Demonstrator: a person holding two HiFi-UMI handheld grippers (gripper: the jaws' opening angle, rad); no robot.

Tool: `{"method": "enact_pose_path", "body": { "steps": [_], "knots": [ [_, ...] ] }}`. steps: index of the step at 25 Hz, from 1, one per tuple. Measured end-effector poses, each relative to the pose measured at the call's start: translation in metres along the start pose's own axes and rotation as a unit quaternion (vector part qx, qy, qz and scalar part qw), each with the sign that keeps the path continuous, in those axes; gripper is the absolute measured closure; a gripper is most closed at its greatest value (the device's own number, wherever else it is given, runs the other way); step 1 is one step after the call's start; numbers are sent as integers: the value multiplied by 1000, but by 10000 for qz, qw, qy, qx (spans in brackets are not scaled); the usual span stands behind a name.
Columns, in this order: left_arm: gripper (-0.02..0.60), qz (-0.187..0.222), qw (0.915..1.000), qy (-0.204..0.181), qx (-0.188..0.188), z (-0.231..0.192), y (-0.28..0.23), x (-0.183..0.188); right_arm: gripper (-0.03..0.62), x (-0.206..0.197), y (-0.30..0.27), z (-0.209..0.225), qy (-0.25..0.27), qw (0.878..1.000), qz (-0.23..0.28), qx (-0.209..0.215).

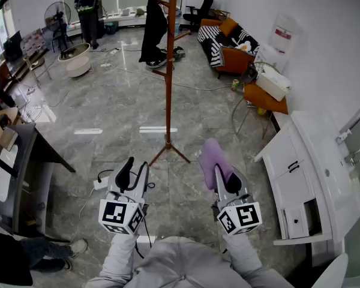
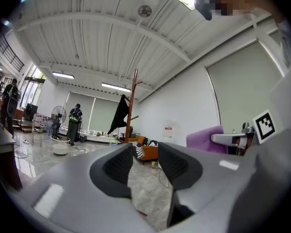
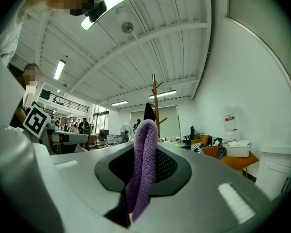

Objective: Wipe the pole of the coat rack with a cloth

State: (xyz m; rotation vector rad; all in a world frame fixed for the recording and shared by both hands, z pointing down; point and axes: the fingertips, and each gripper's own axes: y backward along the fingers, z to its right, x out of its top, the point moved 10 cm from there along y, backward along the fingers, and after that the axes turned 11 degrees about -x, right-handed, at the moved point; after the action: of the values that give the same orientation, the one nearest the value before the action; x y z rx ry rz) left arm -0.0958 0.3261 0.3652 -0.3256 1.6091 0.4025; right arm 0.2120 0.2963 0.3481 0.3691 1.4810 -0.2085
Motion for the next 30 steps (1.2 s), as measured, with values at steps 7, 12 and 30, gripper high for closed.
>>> {"method": "enact_pose_path", "body": {
  "steps": [7,12,30],
  "knots": [
    [413,-15,10000,-51,8,1,-3,2,542,-1,0,3,-6,10000,2,22],
    [413,-34,10000,-72,27,1,-6,2,542,-5,-2,7,-30,10000,-3,42],
    [413,-177,9996,-140,184,35,-42,-10,540,-18,-6,60,-359,9992,2,188]
  ]
}}
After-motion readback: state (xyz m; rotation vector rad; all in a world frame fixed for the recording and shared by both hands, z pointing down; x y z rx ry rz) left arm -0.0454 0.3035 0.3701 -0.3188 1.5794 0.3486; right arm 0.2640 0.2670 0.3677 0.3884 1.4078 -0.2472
